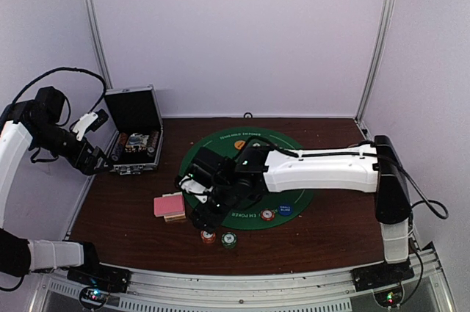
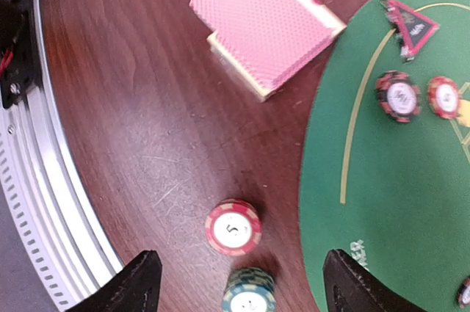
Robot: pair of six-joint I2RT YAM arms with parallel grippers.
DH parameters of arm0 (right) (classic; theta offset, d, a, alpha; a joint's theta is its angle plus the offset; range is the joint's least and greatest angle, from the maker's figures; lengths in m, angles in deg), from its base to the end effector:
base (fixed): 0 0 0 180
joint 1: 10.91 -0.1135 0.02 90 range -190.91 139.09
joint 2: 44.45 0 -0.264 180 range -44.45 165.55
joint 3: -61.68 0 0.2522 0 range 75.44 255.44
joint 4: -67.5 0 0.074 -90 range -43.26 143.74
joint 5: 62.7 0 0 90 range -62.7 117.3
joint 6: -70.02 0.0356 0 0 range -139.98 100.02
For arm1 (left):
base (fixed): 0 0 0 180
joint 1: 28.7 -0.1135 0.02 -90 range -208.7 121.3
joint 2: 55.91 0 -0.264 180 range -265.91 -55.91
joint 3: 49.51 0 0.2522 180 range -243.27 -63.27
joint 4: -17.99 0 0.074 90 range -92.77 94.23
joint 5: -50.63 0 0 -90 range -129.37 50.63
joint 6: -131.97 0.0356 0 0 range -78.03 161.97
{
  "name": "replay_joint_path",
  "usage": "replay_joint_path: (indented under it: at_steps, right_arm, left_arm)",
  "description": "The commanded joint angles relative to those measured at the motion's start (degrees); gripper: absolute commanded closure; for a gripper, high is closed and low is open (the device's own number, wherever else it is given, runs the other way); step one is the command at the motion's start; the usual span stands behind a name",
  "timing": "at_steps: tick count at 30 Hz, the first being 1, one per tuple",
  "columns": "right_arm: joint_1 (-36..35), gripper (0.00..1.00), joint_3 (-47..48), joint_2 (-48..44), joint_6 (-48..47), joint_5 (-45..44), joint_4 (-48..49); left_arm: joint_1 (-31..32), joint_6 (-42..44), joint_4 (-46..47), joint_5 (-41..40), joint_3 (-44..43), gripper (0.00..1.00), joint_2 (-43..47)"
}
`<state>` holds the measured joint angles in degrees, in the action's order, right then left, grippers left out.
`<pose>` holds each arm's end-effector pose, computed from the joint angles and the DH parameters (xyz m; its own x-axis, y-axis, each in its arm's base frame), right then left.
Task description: Distribute texas hold em gaming equipment
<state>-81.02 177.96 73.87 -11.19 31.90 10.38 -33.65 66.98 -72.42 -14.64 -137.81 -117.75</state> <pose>0.1516 0.4273 0.2429 -0.4341 -0.7520 -0.4961 -0.8955 0.4203 0.1464 0.1685 -0.0004 0.3631 -0.7669 0.3190 -0.5569 0.4733 0.8672 -0.1549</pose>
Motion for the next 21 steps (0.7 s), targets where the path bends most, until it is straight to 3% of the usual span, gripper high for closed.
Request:
replay_joint_path:
  at_steps: [1, 21]
  right_arm:
    - [0.12, 0.20, 3.30, 4.64, -1.86, 1.49, -2.47]
    - [-0.19, 0.33, 4.63, 11.71, -2.44, 2.67, -1.91]
  left_arm:
    - [-0.32, 0.74, -0.04, 0.87, -1.57, 0.02, -0.11]
    - [-0.34, 0.74, -0.07, 0.58, -1.55, 0.02, 0.12]
